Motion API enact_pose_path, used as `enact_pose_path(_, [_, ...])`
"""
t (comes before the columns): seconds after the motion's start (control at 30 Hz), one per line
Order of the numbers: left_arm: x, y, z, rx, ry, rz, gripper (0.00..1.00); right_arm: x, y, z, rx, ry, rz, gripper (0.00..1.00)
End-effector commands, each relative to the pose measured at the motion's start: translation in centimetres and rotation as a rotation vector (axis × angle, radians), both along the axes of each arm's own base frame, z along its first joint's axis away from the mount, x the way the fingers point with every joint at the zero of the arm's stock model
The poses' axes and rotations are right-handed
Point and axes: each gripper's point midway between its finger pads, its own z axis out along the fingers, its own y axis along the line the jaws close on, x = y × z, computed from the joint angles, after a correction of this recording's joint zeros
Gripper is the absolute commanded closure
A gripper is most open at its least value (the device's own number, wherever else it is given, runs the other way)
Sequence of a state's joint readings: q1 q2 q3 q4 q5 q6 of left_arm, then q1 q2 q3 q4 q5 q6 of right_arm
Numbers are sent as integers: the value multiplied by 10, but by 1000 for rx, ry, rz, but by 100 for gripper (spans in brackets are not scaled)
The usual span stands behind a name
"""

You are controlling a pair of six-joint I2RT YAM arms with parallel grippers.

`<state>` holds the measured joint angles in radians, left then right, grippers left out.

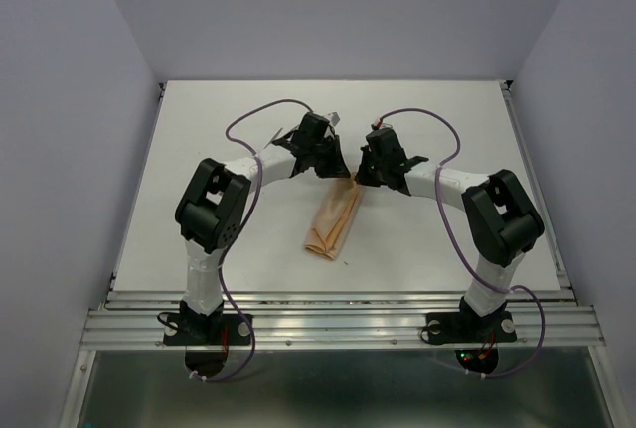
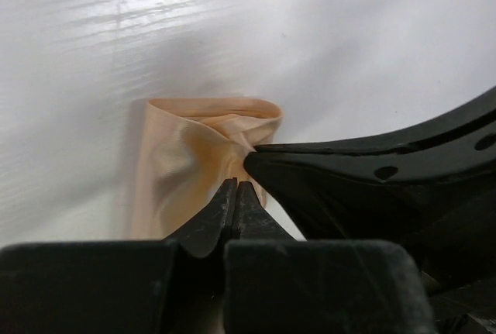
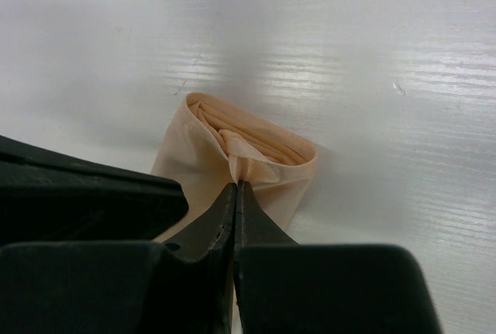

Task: Fold the napkin into a case and place the utensils inside
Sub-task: Stuff the top corner of the smaller-rectangle-folded napkin into the folded napkin.

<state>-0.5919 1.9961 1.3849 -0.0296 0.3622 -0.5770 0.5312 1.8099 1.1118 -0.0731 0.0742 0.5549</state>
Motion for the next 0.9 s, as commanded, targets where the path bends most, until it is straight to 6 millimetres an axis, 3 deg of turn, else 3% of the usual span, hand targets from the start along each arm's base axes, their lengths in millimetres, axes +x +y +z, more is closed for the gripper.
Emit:
enact_pose_path(0.0, [18, 9, 20, -3, -63, 21, 100, 12, 10, 19, 31, -47, 2, 99])
enact_pose_path(0.4, [32, 4, -3, 22, -35, 52, 100, 13, 13, 23, 43, -51, 11, 99])
enact_pose_path(0.6, [28, 0, -10, 12, -19, 37, 100, 13, 14, 23, 45, -50, 11, 99])
enact_pose_path(0.87, [13, -18, -40, 8, 53, -10, 100, 14, 15, 24, 53, -51, 8, 99])
